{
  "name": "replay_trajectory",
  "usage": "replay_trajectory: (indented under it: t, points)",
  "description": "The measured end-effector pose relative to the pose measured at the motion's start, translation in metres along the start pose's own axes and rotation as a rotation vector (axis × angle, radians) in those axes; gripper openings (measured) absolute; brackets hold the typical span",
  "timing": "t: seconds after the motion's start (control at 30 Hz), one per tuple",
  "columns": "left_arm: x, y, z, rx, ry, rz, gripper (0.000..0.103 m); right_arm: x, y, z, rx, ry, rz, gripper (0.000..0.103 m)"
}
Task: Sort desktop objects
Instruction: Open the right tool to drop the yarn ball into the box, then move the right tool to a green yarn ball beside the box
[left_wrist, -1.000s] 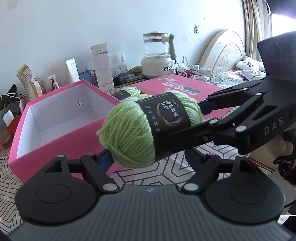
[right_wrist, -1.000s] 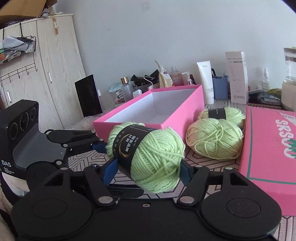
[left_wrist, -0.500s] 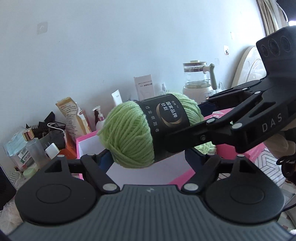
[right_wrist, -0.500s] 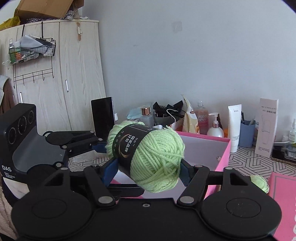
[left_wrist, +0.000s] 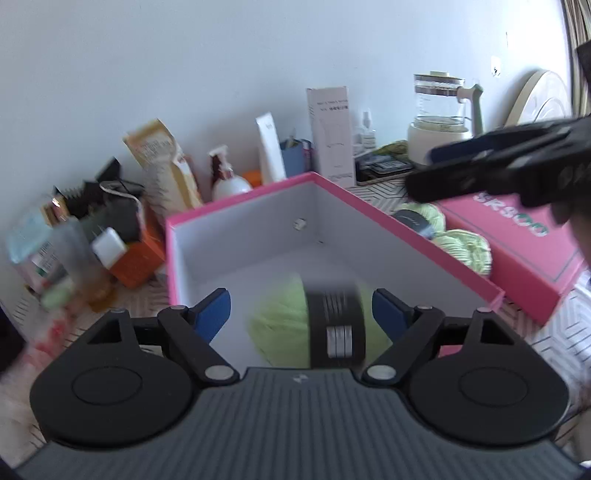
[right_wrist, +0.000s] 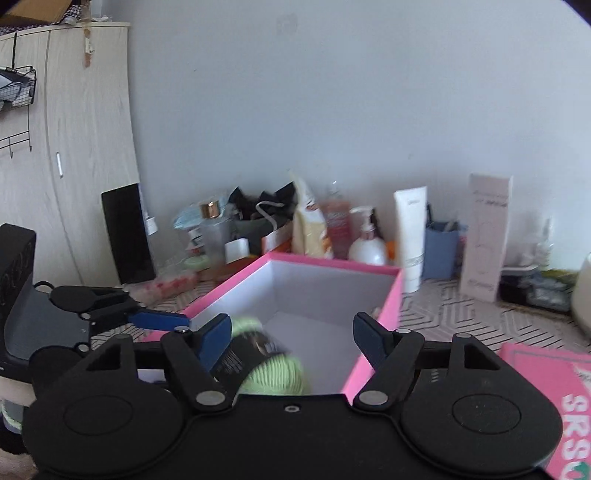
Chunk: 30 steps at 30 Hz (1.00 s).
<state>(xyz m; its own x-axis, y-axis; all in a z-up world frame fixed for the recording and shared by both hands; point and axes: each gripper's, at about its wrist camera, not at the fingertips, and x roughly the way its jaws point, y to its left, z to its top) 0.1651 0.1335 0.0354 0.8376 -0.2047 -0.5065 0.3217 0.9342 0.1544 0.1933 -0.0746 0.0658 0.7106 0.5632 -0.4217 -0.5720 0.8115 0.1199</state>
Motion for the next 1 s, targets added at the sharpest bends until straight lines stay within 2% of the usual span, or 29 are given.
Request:
replay_trajectory:
  t: [0.07,0.13,0.3,0.53,0.73,0.87,1.0]
  points:
    - [-0.006,-0.003,0.000,0.010,-0.027,0.025,0.086,-0.011,-0.010,-0.006,0.016,0.001,-0.030,0.083]
    - [-0.010,-0.007,0.001,-0.001,-0.043,0.007,0.087,-0.022,-0.019,-0.013,0.032,0.002,-0.060,0.083]
    - [-0.019,-0.031,0.008,-0.011,-0.087,-0.068,0.087,-0.048,-0.043,-0.030,0.065,0.015,-0.133,0.083]
    - [-0.024,-0.099,0.017,0.105,-0.128,-0.188,0.090,-0.075,-0.062,-0.052,0.031,0.076,-0.175,0.083]
    - [-0.014,-0.142,0.013,0.156,-0.113,-0.236,0.090,-0.086,-0.071,-0.056,-0.098,0.167,-0.114,0.083]
    - [0.002,-0.152,0.019,0.125,-0.062,-0.294,0.090,-0.090,-0.084,-0.058,-0.149,0.232,-0.013,0.083]
    - [0.023,-0.160,0.024,0.134,-0.020,-0.236,0.090,-0.086,-0.099,-0.059,-0.145,0.262,0.028,0.083]
